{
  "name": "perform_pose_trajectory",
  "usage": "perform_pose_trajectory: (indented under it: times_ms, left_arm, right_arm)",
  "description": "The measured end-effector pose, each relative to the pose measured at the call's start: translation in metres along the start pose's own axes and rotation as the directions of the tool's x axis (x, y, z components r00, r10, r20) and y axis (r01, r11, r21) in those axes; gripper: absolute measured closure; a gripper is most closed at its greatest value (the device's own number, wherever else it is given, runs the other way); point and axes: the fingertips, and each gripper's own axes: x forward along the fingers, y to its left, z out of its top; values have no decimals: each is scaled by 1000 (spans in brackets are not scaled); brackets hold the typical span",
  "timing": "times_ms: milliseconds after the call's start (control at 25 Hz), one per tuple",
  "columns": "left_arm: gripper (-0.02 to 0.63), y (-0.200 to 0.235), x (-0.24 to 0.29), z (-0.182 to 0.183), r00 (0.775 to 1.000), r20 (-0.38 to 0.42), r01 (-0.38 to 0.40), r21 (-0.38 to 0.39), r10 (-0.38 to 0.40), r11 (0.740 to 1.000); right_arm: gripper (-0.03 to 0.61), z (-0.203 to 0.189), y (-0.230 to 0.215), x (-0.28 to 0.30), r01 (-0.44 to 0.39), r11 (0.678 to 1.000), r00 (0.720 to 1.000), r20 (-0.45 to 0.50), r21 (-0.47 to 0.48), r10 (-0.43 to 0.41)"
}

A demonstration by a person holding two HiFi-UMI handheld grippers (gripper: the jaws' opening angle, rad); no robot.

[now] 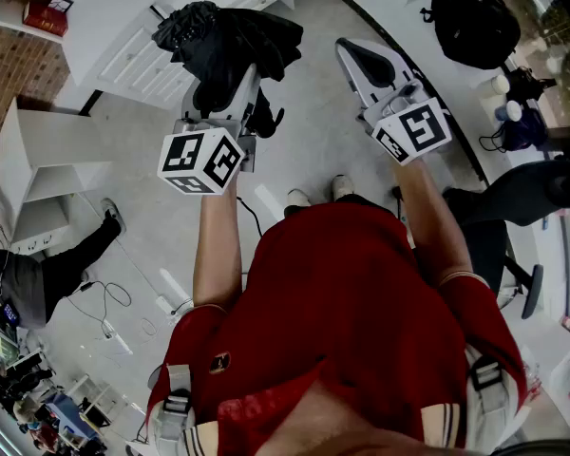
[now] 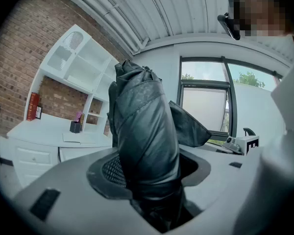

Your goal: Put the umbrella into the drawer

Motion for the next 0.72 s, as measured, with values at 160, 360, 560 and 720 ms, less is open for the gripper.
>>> perform_pose_trajectory:
  times_ms: [160, 360, 560, 720]
  left_arm:
    - [364, 1, 0, -2, 1000, 0, 0, -4, 0, 1000]
    - [364, 5, -1, -6, 1000, 7, -1, -13, 1, 1000]
    - [364, 36, -35, -6, 1000, 29, -2, -38, 4, 999]
    - [364, 60, -51, -8, 999, 39, -11, -61, 14, 998]
  right_arm:
    - [580, 1, 0, 0, -7, 1000, 1000, 17, 20, 7]
    - [580, 1, 0, 5, -6, 1000, 1000, 26, 17, 6]
    - [580, -1, 39, 29, -8, 1000, 1000, 4, -6, 8]
    - [580, -2, 61, 43, -18, 1000, 1000, -11, -19, 18]
